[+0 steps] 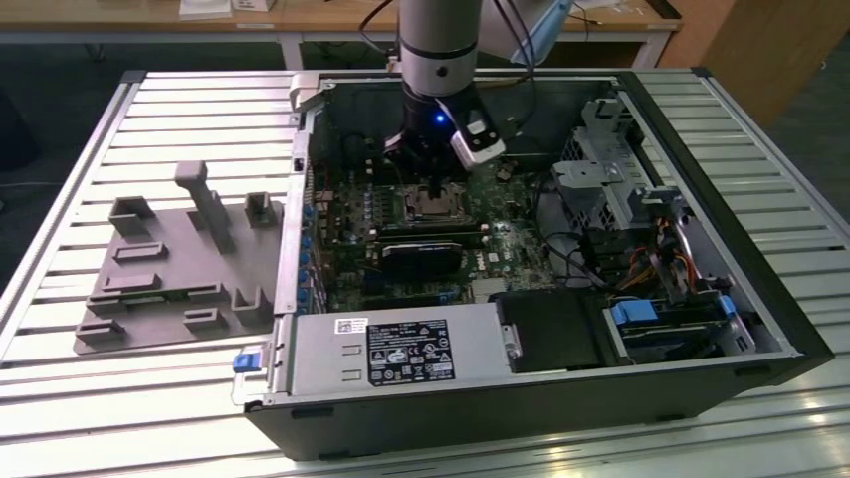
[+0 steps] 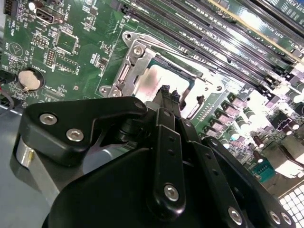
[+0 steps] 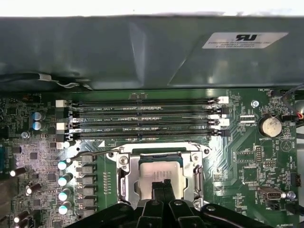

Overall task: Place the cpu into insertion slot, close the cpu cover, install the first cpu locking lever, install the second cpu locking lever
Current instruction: 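Close the cpu cover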

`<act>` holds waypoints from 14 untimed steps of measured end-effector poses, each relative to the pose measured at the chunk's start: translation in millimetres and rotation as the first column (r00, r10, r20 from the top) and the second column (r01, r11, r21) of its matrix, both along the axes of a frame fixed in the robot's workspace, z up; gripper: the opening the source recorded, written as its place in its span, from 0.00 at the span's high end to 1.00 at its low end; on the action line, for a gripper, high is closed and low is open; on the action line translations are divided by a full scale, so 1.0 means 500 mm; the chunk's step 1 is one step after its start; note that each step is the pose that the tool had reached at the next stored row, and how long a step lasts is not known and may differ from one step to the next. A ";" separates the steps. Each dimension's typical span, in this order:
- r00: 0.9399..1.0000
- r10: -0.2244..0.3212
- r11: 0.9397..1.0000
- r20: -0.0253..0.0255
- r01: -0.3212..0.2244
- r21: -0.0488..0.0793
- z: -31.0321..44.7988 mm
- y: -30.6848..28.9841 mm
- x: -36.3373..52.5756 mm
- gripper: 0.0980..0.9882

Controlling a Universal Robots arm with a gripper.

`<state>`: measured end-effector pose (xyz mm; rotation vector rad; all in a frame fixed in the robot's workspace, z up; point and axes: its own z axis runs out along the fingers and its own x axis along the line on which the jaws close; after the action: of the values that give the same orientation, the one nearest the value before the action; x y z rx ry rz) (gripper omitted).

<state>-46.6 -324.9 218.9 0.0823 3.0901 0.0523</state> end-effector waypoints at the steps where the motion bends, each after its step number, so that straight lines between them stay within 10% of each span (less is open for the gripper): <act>1: 1.000 -0.002 1.000 0.000 0.002 0.000 0.000 0.000 -0.001 0.99; 14: 1.000 -0.024 1.000 0.000 0.024 0.000 -0.007 0.000 -0.016 0.99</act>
<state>-54.5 -324.9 215.6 0.1191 3.0885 0.0517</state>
